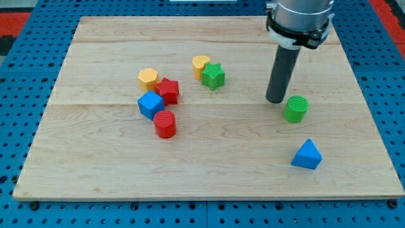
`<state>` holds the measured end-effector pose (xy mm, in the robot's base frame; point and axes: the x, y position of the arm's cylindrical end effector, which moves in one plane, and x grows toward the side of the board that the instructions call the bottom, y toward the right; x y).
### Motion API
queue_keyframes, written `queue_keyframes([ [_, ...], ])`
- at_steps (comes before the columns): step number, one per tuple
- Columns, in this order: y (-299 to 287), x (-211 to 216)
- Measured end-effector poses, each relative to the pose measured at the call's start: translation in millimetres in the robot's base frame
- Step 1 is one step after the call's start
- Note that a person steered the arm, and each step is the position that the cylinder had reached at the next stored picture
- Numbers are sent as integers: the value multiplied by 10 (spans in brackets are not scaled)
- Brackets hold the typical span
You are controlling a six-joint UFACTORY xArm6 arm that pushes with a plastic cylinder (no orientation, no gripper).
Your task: Place the green star right to the yellow heart
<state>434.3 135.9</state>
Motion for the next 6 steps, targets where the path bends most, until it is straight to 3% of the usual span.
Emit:
queue_keyframes([
  [2, -44, 76],
  [3, -816, -196],
  [4, -1277, 178],
  [5, -1560, -215],
  [6, -1233, -470],
])
